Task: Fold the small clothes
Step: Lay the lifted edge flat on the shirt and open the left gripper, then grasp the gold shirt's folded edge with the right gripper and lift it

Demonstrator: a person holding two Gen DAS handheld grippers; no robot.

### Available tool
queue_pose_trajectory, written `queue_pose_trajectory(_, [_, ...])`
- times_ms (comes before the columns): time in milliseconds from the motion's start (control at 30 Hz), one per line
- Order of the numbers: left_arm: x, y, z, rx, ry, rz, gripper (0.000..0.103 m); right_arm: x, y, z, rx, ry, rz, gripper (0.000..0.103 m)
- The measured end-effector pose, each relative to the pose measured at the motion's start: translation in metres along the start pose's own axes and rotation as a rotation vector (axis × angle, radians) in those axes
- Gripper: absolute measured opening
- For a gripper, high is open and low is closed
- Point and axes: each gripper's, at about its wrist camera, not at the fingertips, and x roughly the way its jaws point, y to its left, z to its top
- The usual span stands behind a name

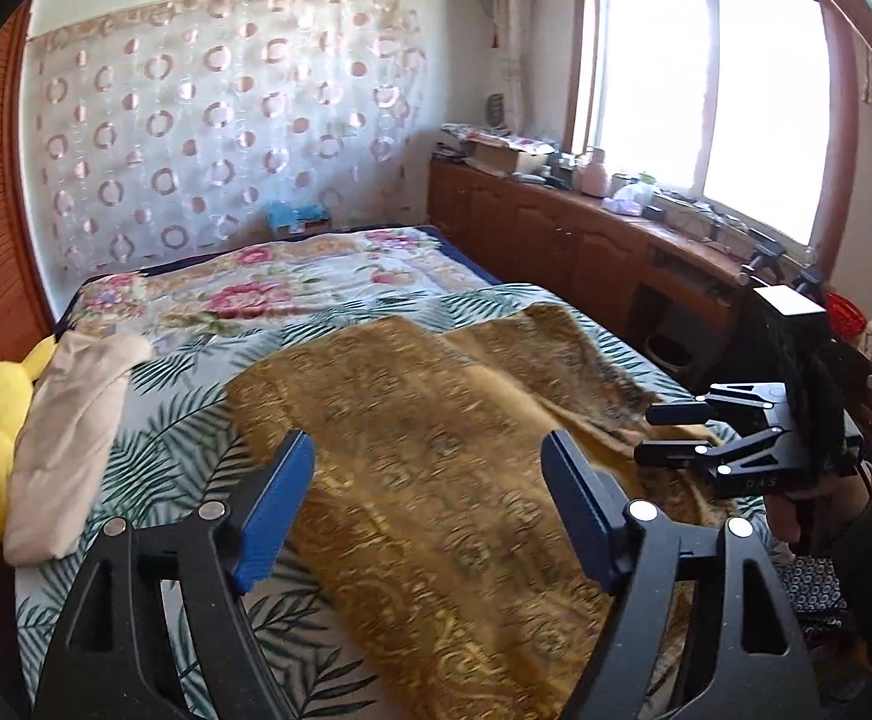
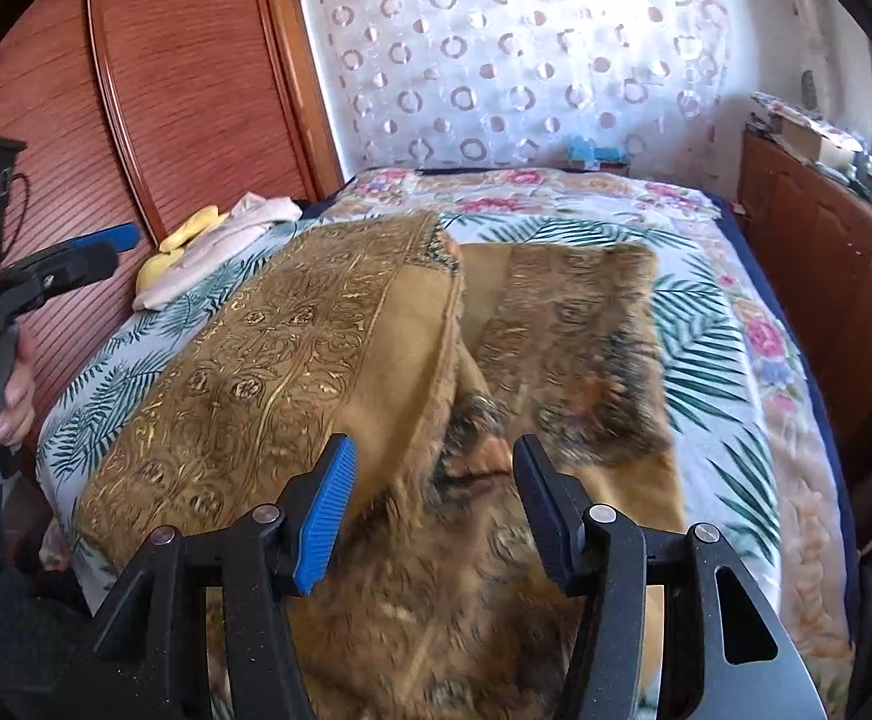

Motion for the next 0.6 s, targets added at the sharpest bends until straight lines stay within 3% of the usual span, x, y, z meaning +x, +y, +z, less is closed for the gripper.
queue_pose_trajectory(233, [-0.005, 0.029, -0.019, -0.077, 0.000, 0.038, 0.079, 0.049, -0.009, 0.013, 0.023, 0.107, -0.003, 0.055])
queue_pose_trajectory(267, [-0.004, 0.031, -0.021, -0.086, 0.000, 0.042, 0.079, 0.049, -0.009, 0.015, 0.018, 0.100, 0.000, 0.049])
queue_pose_trajectory(333, [-0.002, 0.036, -0.023, -0.100, 0.003, 0.047, 0.079, 0.046, -0.006, 0.014, 0.002, 0.098, 0.058, 0.004])
queue_pose_trajectory(433, [0.002, 0.037, -0.027, -0.113, 0.011, 0.044, 0.079, 0.032, 0.001, 0.015, -0.036, 0.028, 0.059, 0.004])
queue_pose_trajectory(600, [0.007, 0.030, -0.029, -0.100, 0.023, 0.037, 0.079, -0.017, -0.011, 0.015, 0.006, -0.133, 0.032, 0.003])
